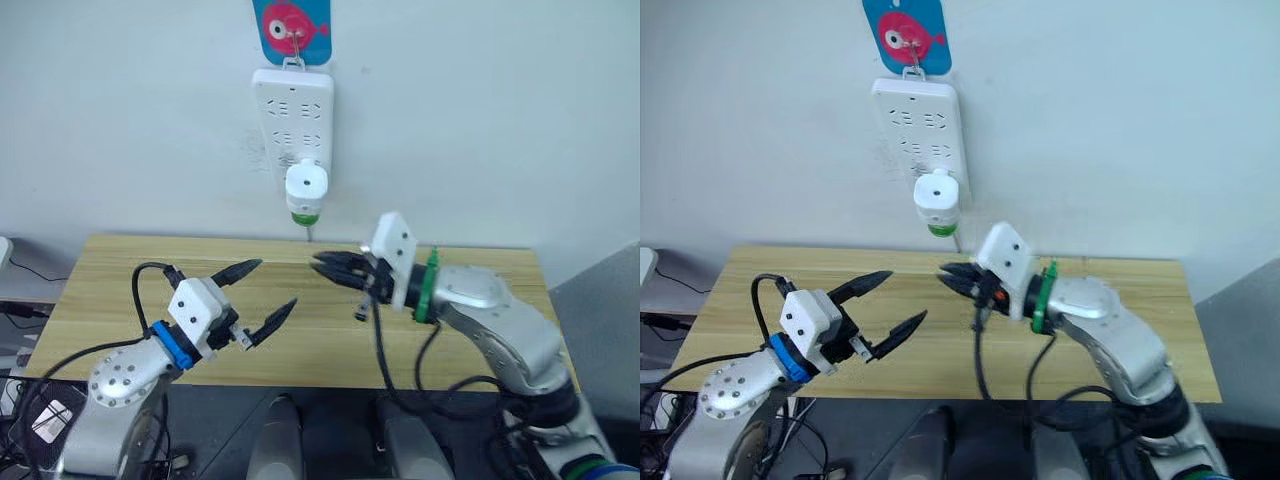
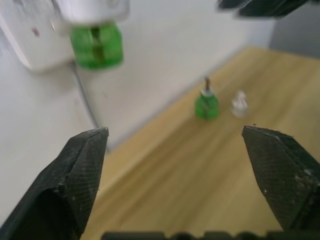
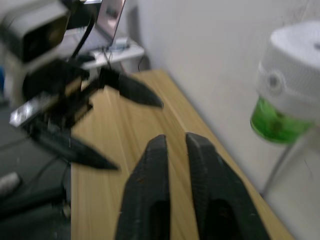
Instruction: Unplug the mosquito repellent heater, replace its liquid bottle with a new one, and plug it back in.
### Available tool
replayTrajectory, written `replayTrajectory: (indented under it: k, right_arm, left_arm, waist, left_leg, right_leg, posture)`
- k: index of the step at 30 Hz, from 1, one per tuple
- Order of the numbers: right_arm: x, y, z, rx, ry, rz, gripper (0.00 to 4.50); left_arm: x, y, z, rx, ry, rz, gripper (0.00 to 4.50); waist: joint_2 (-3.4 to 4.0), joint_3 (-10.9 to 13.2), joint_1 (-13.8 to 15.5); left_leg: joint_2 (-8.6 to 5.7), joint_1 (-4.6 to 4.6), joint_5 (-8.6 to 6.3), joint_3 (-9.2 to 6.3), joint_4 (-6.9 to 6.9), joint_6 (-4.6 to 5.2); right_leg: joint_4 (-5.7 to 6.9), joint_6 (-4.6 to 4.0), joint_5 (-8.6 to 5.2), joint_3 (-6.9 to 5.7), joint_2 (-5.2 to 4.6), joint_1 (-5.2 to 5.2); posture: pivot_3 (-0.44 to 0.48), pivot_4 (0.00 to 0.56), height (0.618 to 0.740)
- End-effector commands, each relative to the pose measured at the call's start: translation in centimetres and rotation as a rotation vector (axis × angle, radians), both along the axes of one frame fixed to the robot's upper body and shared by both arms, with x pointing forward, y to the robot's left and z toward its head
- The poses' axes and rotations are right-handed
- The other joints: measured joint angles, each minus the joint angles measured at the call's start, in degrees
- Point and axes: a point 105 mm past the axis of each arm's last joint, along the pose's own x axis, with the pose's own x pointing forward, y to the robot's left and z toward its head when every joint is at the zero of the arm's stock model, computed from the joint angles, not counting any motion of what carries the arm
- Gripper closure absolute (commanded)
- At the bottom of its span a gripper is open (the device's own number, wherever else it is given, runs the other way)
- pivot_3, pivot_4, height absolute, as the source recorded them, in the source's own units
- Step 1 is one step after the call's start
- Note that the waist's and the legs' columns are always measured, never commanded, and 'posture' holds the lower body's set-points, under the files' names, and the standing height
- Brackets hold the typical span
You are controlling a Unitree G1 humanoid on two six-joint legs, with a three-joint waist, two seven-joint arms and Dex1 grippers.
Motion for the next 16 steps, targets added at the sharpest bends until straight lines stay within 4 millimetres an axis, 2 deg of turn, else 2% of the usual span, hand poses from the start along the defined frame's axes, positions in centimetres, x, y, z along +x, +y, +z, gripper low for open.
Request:
replayTrajectory:
  k: [1, 5, 8, 11, 13, 16]
  right_arm:
    - [-0.7, -3.5, 0.7, -0.050, -0.062, -0.013, 2.45]
    - [-0.7, -9.2, -1.3, -0.247, -0.057, -0.078, 1.02]
    - [-1.0, -12.7, -2.6, -0.359, -0.025, -0.108, 0.04]
    - [-1.3, -14.3, -3.1, -0.400, -0.008, -0.118, 0.04]
    - [-1.2, -14.7, -3.0, -0.391, -0.013, -0.128, 0.04]
    - [-0.9, -14.8, -2.8, -0.374, -0.028, -0.148, 0.04]
  left_arm:
    - [-0.3, 2.0, 0.6, 0.066, 0.035, -0.056, 0.00]
    - [-0.6, 4.4, -0.8, 0.160, 0.210, -0.026, 0.00]
    - [0.0, 5.7, -1.6, 0.266, 0.204, 0.048, 0.00]
    - [0.6, 6.4, -2.3, 0.300, 0.195, 0.081, 0.00]
    - [0.8, 6.5, -2.1, 0.272, 0.192, 0.081, 0.00]
    - [1.1, 6.4, -2.1, 0.248, 0.193, 0.071, 0.00]
  waist:
    - [0.01, -0.1, 0.0]
    - [0.05, -0.4, 0.1]
    - [0.02, -1.1, 0.0]
    - [0.00, -1.6, -0.2]
    - [0.02, -2.0, -0.3]
    - [0.01, -2.6, -0.3]
  left_leg:
    - [0.00, 0.00, 0.00, 0.01, 0.00, 0.00]
    - [0.00, 0.00, -0.01, 0.02, -0.03, 0.02]
    - [-0.01, 0.00, -0.02, 0.06, -0.03, 0.03]
    - [0.00, 0.34, -0.03, 0.09, -0.07, 0.04]
    - [0.02, 0.71, -0.07, 0.11, -0.14, 0.10]
    - [0.03, 0.66, -0.08, 0.12, -0.13, 0.11]
  right_leg:
    - [-0.03, 0.00, 0.00, 0.01, 0.00, 0.01]
    - [-0.15, 0.00, 0.00, 0.00, 0.00, 0.04]
    - [-0.19, 0.01, 0.00, 0.02, -0.01, 0.06]
    - [-0.23, 0.00, 0.00, 0.04, -0.01, 0.35]
    - [-0.38, -0.02, -0.03, 0.06, 0.00, 0.75]
    - [-0.58, -0.01, -0.03, 0.06, 0.00, 0.80]
  posture:
    - [0.110, 0.178, 0.740]
    - [0.111, 0.157, 0.740]
    - [0.109, 0.147, 0.740]
    - [0.103, 0.137, 0.740]
    - [0.099, 0.133, 0.740]
    - [0.098, 0.131, 0.740]
